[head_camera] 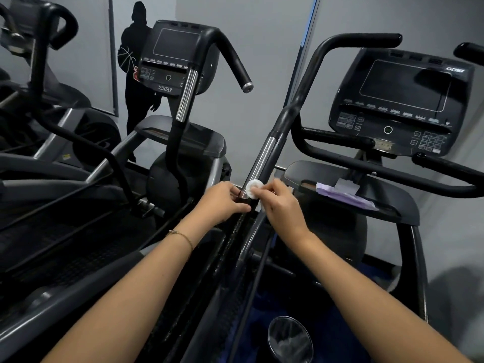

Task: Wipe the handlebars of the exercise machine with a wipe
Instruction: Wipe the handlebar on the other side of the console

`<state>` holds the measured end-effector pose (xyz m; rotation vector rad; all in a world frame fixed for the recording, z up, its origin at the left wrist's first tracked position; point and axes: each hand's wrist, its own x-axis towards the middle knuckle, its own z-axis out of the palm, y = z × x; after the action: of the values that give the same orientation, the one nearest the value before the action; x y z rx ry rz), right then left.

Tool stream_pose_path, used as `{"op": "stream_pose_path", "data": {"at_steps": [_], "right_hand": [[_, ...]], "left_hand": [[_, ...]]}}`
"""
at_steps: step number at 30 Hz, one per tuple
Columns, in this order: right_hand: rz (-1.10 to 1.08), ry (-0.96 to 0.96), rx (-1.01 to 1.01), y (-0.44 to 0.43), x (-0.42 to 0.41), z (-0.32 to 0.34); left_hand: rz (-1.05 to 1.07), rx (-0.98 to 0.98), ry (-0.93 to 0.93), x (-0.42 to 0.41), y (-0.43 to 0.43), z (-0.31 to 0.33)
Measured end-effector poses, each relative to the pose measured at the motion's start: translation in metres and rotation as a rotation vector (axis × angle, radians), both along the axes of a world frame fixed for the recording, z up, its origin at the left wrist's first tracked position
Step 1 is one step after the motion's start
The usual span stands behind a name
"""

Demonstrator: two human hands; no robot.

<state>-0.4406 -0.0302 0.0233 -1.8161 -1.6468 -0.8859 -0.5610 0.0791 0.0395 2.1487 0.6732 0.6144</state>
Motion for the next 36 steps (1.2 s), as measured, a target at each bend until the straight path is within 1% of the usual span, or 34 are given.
{"op": "stream_pose_path", "data": {"at_steps": [2, 5, 6, 7, 9, 12, 14, 17, 19, 21, 23, 25, 26, 27, 29, 30, 32, 33, 36], "right_hand": [[-0.027, 0.045, -0.027, 0.000, 0.006, 0.008], [-0.065, 0.097, 0.081, 0.013, 0.022, 0.027], [-0.076, 0.142, 0.111, 0.016, 0.021, 0.030], [-0.088, 0.141, 0.138, 0.018, 0.019, 0.028], [-0.080, 0.156, 0.107, 0.014, 0.011, 0.015], [0.004, 0.101, 0.005, -0.003, -0.005, -0.009], [0.043, 0.103, -0.016, -0.004, 0.001, -0.005], [-0.020, 0.146, 0.093, 0.009, 0.015, 0.015], [-0.056, 0.152, 0.133, 0.012, 0.014, 0.017], [-0.030, 0.117, 0.094, 0.006, 0.003, 0.003], [0.026, 0.097, -0.010, -0.004, -0.007, -0.011], [0.036, 0.177, -0.092, -0.010, -0.007, -0.009], [0.047, 0.216, -0.067, -0.010, -0.005, -0.002], [0.060, 0.259, -0.015, -0.009, -0.004, 0.006], [0.077, 0.373, 0.075, -0.005, -0.005, 0.025], [0.104, 0.425, 0.086, -0.001, -0.008, 0.035], [0.156, 0.458, 0.084, 0.006, -0.013, 0.050], [0.176, 0.450, 0.089, 0.010, -0.014, 0.056], [0.227, 0.449, 0.113, 0.020, -0.010, 0.070]], "left_hand": [[-0.006, 0.014, 0.015, 0.000, 0.000, 0.000], [-0.002, 0.023, 0.033, 0.000, 0.000, 0.001], [0.001, 0.021, 0.033, 0.000, 0.000, 0.002], [0.001, 0.018, 0.033, 0.001, 0.000, 0.002], [-0.006, 0.018, 0.032, 0.000, 0.000, 0.002], [-0.016, 0.030, 0.024, 0.000, 0.000, 0.003], [-0.021, 0.033, 0.030, -0.001, -0.001, 0.004], [-0.021, 0.026, 0.046, -0.001, -0.002, 0.004], [-0.020, 0.022, 0.041, -0.001, -0.003, 0.004], [-0.020, 0.030, 0.032, -0.001, -0.003, 0.003], [-0.037, 0.032, 0.040, -0.001, -0.001, 0.004], [-0.092, -0.032, 0.075, -0.003, 0.004, 0.007], [-0.126, -0.106, 0.075, -0.005, 0.007, 0.011], [-0.158, -0.201, 0.054, -0.009, 0.010, 0.016], [-0.201, -0.383, -0.081, -0.015, 0.015, 0.026], [-0.227, -0.462, -0.171, -0.017, 0.017, 0.031], [-0.291, -0.593, -0.323, -0.017, 0.017, 0.038], [-0.304, -0.615, -0.376, -0.014, 0.016, 0.041], [-0.252, -0.556, -0.487, 0.002, 0.016, 0.043]]}}
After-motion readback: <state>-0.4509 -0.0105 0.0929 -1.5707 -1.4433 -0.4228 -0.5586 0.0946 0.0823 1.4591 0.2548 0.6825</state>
